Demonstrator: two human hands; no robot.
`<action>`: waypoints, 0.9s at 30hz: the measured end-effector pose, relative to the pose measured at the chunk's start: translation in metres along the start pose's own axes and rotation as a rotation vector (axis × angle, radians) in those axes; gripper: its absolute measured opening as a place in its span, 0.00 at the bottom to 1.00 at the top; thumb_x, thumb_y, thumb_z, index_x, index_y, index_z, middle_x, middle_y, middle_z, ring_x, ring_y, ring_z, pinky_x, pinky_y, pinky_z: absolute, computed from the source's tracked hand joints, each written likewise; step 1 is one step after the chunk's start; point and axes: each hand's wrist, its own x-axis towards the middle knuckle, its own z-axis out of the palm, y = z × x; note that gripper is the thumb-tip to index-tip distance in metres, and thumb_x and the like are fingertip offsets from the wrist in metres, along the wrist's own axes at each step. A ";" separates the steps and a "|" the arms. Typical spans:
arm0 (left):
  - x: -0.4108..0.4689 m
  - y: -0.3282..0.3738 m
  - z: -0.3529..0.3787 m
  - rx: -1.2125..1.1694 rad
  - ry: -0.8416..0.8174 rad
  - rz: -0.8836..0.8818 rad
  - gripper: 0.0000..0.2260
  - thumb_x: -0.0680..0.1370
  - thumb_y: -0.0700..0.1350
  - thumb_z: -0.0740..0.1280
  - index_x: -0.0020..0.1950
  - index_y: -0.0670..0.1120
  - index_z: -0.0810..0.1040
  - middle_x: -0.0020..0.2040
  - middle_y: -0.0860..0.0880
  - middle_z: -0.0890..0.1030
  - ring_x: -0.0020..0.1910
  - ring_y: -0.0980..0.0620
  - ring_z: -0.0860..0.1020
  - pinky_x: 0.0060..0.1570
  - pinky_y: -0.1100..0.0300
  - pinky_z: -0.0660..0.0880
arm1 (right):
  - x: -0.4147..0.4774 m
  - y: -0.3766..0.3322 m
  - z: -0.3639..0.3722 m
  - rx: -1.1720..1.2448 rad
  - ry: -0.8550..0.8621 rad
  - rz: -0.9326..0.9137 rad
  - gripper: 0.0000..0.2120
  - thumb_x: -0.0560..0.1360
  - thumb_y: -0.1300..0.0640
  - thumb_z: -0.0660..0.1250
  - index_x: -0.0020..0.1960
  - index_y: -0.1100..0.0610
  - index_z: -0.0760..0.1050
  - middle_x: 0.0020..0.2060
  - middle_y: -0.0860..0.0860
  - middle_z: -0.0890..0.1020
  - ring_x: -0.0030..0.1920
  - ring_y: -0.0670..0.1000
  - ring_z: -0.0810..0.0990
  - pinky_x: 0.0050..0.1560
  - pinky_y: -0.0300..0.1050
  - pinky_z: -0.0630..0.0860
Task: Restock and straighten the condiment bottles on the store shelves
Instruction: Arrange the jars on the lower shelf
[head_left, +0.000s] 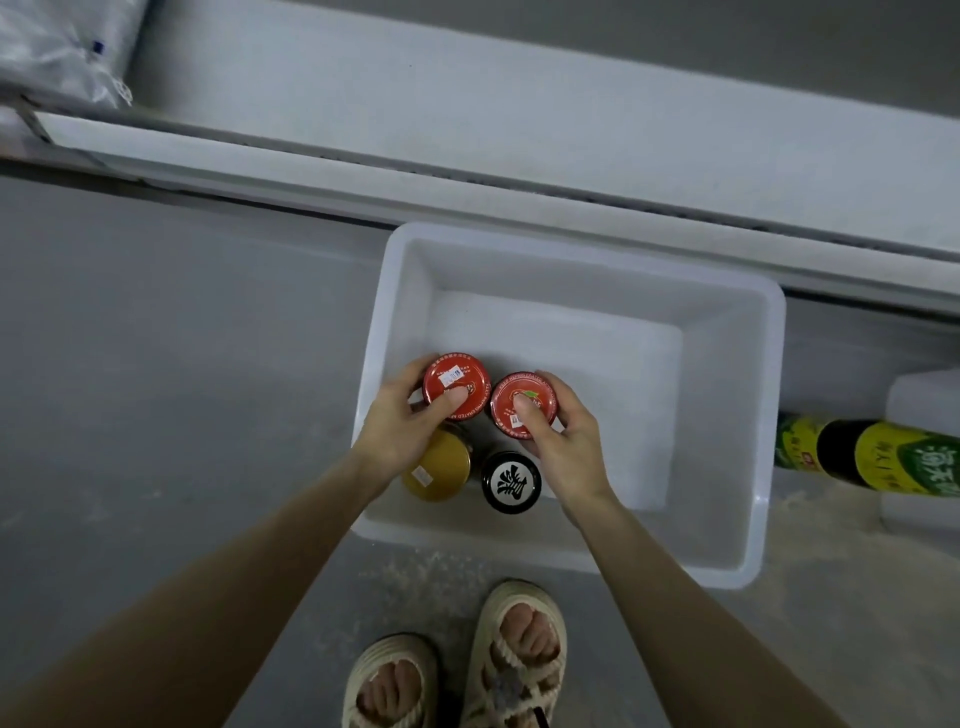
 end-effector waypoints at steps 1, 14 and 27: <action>0.003 0.003 0.001 0.013 -0.001 0.010 0.23 0.77 0.46 0.69 0.71 0.47 0.69 0.61 0.49 0.78 0.59 0.53 0.77 0.47 0.70 0.76 | 0.002 -0.002 0.001 0.010 0.013 -0.006 0.22 0.76 0.54 0.69 0.68 0.54 0.72 0.60 0.52 0.78 0.61 0.53 0.77 0.61 0.55 0.77; 0.031 0.035 0.016 -0.048 -0.024 0.124 0.27 0.75 0.40 0.70 0.73 0.45 0.66 0.61 0.51 0.72 0.56 0.55 0.74 0.43 0.77 0.73 | 0.046 -0.034 -0.033 -0.027 0.098 -0.098 0.28 0.74 0.50 0.71 0.72 0.52 0.68 0.63 0.49 0.76 0.61 0.48 0.76 0.59 0.42 0.77; 0.047 0.008 0.021 -0.095 -0.071 0.243 0.31 0.70 0.36 0.75 0.69 0.51 0.67 0.61 0.54 0.75 0.59 0.56 0.76 0.50 0.71 0.74 | 0.058 -0.014 -0.032 0.010 -0.042 -0.201 0.43 0.67 0.58 0.78 0.75 0.49 0.59 0.64 0.47 0.73 0.62 0.44 0.73 0.52 0.27 0.74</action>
